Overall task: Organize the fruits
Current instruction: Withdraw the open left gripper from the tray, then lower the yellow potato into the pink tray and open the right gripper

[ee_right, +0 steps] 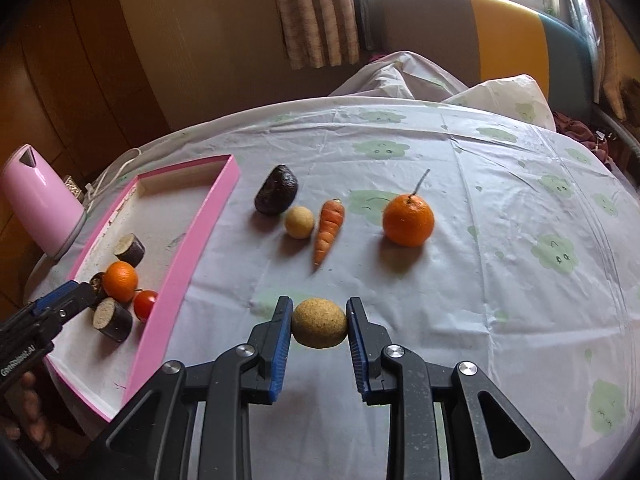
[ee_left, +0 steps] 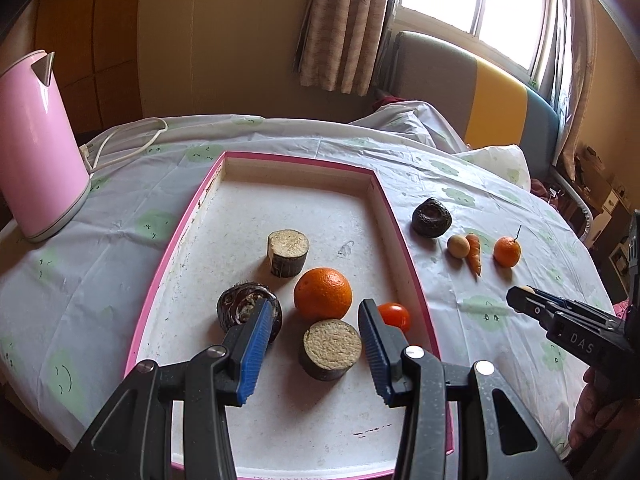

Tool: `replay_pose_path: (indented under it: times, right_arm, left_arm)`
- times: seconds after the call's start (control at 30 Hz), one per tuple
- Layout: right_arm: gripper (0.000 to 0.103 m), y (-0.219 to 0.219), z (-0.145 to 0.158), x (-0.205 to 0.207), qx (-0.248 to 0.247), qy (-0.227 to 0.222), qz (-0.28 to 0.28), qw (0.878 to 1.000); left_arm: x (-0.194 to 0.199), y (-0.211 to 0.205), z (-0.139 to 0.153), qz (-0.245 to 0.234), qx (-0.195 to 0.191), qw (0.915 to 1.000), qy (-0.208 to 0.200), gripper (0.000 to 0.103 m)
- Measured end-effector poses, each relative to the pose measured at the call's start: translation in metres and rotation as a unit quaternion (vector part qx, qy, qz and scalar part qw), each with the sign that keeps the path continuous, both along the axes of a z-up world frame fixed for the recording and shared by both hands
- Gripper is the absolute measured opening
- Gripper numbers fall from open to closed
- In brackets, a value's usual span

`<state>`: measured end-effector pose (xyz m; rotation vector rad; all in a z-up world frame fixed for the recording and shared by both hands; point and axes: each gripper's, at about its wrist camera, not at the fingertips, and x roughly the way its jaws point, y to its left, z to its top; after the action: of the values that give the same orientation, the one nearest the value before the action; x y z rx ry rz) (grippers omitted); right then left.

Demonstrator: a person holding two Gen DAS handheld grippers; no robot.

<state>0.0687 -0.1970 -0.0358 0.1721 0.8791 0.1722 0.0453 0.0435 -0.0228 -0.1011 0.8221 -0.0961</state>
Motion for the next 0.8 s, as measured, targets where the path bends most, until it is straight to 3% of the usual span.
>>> replay_pose_path:
  times: [0.5, 0.8]
  right_arm:
    - [0.027, 0.074, 0.018, 0.007, 0.02, -0.017, 0.093, 0.995]
    - [0.027, 0.111, 0.016, 0.031, 0.026, -0.002, 0.121, 0.992]
  left_arm:
    - [-0.003, 0.014, -0.002, 0.014, -0.005, 0.9999, -0.001, 0.045]
    - [-0.004, 0.032, -0.004, 0.037, -0.014, 0.9992, -0.001, 0.045]
